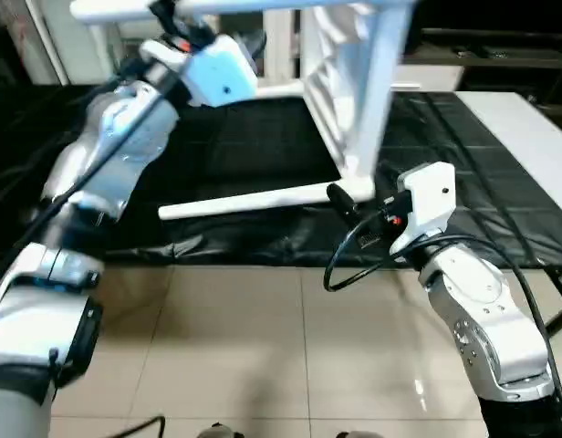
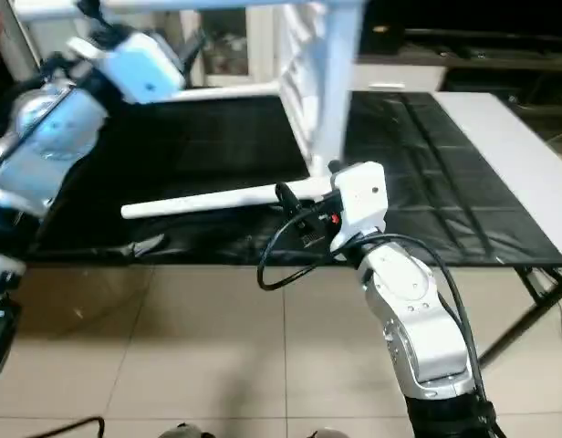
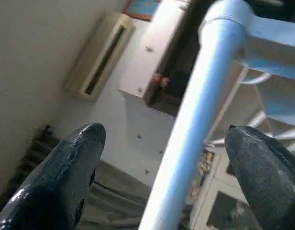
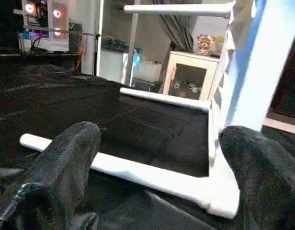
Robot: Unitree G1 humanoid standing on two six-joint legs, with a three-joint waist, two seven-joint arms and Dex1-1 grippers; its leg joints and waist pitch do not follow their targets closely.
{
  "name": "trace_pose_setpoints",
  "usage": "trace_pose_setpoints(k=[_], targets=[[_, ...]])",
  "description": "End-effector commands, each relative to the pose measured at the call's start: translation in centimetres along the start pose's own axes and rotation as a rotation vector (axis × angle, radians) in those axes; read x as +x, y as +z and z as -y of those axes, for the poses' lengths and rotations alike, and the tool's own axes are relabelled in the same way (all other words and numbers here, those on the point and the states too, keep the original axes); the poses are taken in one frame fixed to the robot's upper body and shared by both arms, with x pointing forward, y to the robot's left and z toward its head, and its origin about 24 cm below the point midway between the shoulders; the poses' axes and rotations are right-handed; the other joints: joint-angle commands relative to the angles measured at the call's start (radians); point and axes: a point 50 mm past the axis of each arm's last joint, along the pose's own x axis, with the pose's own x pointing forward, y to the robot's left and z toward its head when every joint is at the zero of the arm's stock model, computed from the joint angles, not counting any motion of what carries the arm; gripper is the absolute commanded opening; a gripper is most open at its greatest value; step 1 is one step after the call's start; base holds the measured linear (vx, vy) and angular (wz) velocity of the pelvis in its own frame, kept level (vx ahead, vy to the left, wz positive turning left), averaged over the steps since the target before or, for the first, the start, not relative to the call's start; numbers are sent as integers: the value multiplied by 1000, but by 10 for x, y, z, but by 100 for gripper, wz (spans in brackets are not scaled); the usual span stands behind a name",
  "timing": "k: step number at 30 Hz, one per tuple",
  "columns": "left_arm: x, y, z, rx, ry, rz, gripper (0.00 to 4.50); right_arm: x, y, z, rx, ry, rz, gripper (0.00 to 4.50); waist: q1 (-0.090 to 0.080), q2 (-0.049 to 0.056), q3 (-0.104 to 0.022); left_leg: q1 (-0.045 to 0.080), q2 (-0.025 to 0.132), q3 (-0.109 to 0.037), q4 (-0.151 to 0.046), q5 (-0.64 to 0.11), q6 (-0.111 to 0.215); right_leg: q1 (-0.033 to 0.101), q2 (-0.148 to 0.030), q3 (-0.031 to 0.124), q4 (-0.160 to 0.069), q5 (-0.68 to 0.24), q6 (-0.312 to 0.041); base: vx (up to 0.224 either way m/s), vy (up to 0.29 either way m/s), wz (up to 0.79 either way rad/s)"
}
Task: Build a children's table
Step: Flip table
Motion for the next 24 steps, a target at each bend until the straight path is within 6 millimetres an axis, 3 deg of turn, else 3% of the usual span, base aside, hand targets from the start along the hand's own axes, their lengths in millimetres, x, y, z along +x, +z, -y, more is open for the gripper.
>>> trace_pose_setpoints(k=[1, 2, 3, 4, 5, 6, 7, 8, 9, 10, 11, 12, 13, 14, 15, 16, 17, 18, 19, 20, 21, 22, 23, 24], targets=[[3, -1, -6, -8, 8, -5, 450, 4, 2, 1, -14, -4, -6, 445, 1, -11, -45, 69, 13, 6, -70, -648, -58, -7, -1, -46, -131, -755, 10, -112, -82, 6], [3, -3, -5, -99, 34, -25, 450, 4, 2, 1, -13, -4, -6, 445, -10, -10, -35, 112, -4, 15, -14, -611, -57, -48, 4, -95, -197, -825, 26, -112, -82, 6], [3, -3, -4, -134, 44, -36, 450, 3, 1, 0, -13, -5, -6, 445, -27, 34, -24, 34, 28, 16, -73, -683, -38, 38, 34, -196, -118, -667, 46, 66, -19, -10], [-3, -6, 6, -404, 101, -103, 450, 2, 1, 0, -8, -12, -9, 445, 134, 60, -28, -177, 51, 78, -209, -886, -102, 165, 41, -89, 184, -248, -43, 168, -11, -13], [-10, -6, 17, -587, 137, -142, 450, 0, -1, 0, 1, -21, -11, 445, 152, 38, -92, -139, 54, 101, -138, -595, -89, 173, 33, 24, 221, -431, -20, 168, -11, -13], [-18, -6, 30, -683, 143, -189, 450, -2, -2, 0, 5, -32, -15, 445, 91, -13, -116, -9, 67, 85, -10, -343, -89, 82, -32, 80, 162, -751, 43, 120, -175, 2], [-27, -5, 44, -790, 146, -242, 450, -4, -4, 0, 10, -43, -19, 445, 94, -54, -63, -9, 1, -3, 131, -4, 25, 2, -78, 140, -88, -1135, -39, 102, -168, 24], [-63, 1, 89, -1017, 124, -415, 450, -11, -11, 1, 40, -80, -46, 445, 133, -22, -53, -44, 4, -21, 116, 63, 64, 38, -76, 182, -85, -1026, -64, 102, -168, 24], [-64, 2, 90, -1020, 123, -418, 450, -11, -11, 1, 41, -80, -46, 445, 132, -13, -58, -53, 14, -31, 89, 98, 56, 51, -70, 162, -38, -732, -95, 44, -44, 25], [-79, 5, 106, -1072, 107, -485, 450, -14, -14, 1, 58, -94, -62, 445, 138, -8, -63, -42, 21, -28, 55, 93, 38, 55, -48, 148, -20, -596, -105, 80, -19, 21], [-98, 9, 121, -1111, 131, -556, 450, -18, -19, 2, 67, -112, -88, 445, 127, -14, -114, 0, 44, -9, 20, 144, 53, 53, 34, 115, 63, 90, -111, 80, -19, 21], [-113, 11, 132, -1130, 154, -630, 450, -22, -24, 2, 69, -118, -117, 445, 128, 4, -138, 0, 53, -18, 19, 240, 70, 66, 35, 98, 92, 302, -104, 57, -4, 17], [-113, 11, 132, -1130, 154, -630, 450, -22, -24, 2, 69, -118, -117, 445, 117, 33, -141, 5, 72, -40, 23, 400, 120, 52, 42, 74, 116, 542, -73, 53, 14, -3], [-125, 11, 137, -1131, 203, -674, 450, -25, -31, 3, 63, -138, -161, 445, 112, 41, -141, 34, 115, -67, 28, 481, 170, 9, 20, 69, 119, 497, -63, 53, 14, -3], [-125, 11, 137, -1131, 203, -674, 450, -25, -31, 3, 63, -138, -161, 445, 108, 33, -132, 27, 130, -69, 20, 451, 187, 5, -1, 75, 109, 440, -73, 0, 0, 0], [-132, 10, 138, -1158, 265, -684, 450, -29, -41, 6, 46, -175, -206, 445, 104, -30, -124, 13, 124, -51, 14, 382, 195, 21, -10, 83, 90, 436, -79, 0, 0, 0], [-136, 8, 132, -1159, 324, -675, 450, -30, -51, 7, 32, -184, -238, 445, 135, -27, -111, -38, 37, 12, 8, 172, 98, 54, -2, 83, 60, 543, -56, 0, 0, 0], [-136, 8, 131, -1159, 328, -674, 450, -30, -51, 8, 32, -183, -239, 445, 132, -34, -107, -28, 47, 10, 1, 80, 67, 50, -6, 85, 50, 493, -43, 0, 0, 0], [-136, 10, 125, -1130, 317, -658, 450, -28, -52, 7, 44, -166, -231, 445, 125, -35, -99, -17, 59, 0, -28, -54, 19, 54, -5, 74, 43, 318, -31, -62, 24, -4], [-136, 12, 121, -1099, 303, -651, 450, -26, -51, 6, 54, -152, -221, 445, 117, -32, -91, -9, 65, -3, -39, -121, 1, 47, -2, 71, 33, 218, -32, -62, 24, -4], [-135, 15, 117, -1097, 288, -642, 450, -24, -50, 5, 73, -134, -209, 445, 101, -41, -86, -1, 72, -8, -60, -207, -26, 52, 0, 69, 22, 66, -46, -68, 51, -9], [-135, 15, 117, -1097, 288, -642, 450, -24, -50, 5, 73, -134, -209, 445, 88, -36, -87, -2, 73, -10, -70, -208, -38, 57, -1, 67, 15, 25, -54, -65, 67, -14], [-132, 18, 110, -1084, 270, -618, 450, -20, -45, 2, 100, -95, -178, 445, 78, -44, -78, 0, 73, -10, -82, -245, -47, 56, 1, 63, 3, -34, -57, -65, 67, -14], [-129, 20, 106, -1069, 259, -605, 450, -16, -41, 0, 115, -72, -158, 445, 75, -42, -75, 7, 72, -9, -87, -320, -58, 57, -2, 64, -3, -115, -59, -64, 68, -12]])
